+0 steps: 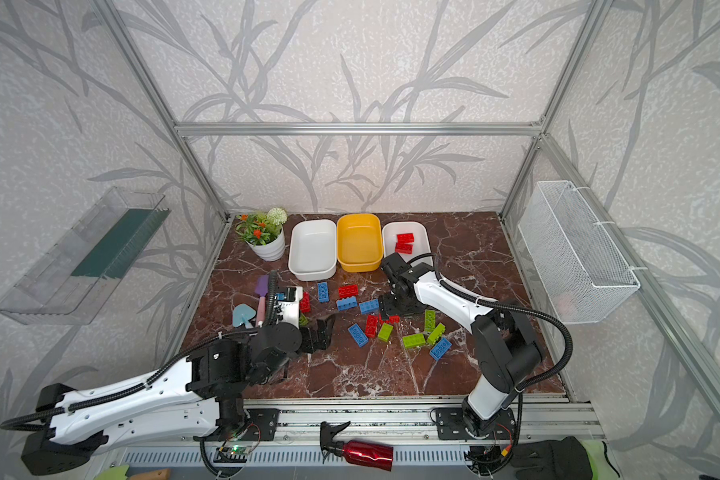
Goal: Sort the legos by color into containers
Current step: 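Move the right gripper back to the pile and grasp a third red brick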
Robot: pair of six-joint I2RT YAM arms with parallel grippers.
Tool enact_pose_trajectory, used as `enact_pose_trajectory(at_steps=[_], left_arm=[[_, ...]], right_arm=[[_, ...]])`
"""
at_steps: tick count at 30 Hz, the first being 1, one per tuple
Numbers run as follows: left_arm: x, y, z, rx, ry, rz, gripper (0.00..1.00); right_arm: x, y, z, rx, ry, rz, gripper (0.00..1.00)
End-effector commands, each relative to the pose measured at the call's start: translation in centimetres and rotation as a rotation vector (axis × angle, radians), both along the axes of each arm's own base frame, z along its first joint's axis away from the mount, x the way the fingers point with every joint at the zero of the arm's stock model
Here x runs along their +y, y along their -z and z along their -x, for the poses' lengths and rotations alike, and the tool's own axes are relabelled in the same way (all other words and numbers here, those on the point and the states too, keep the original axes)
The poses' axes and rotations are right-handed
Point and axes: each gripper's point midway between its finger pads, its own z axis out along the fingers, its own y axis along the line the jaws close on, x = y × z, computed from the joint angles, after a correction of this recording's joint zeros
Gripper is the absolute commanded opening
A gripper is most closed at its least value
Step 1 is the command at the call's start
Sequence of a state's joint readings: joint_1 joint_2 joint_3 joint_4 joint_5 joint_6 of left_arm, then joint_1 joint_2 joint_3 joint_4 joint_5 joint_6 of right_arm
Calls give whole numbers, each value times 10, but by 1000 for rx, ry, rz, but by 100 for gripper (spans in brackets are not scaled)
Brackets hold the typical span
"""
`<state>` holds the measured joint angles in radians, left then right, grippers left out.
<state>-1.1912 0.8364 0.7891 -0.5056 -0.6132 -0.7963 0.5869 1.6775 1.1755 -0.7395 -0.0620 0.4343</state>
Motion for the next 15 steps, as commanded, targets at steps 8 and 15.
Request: enact_pose_trajectory(at_steps=[8,15], left_arm=[[33,1,-8,-95,-122,-39,99],[31,-2,-17,-129,-167,-76,99]], right_arm=[[8,17,-7,58,19,82,78],[9,27,-12,80,23,115,76]])
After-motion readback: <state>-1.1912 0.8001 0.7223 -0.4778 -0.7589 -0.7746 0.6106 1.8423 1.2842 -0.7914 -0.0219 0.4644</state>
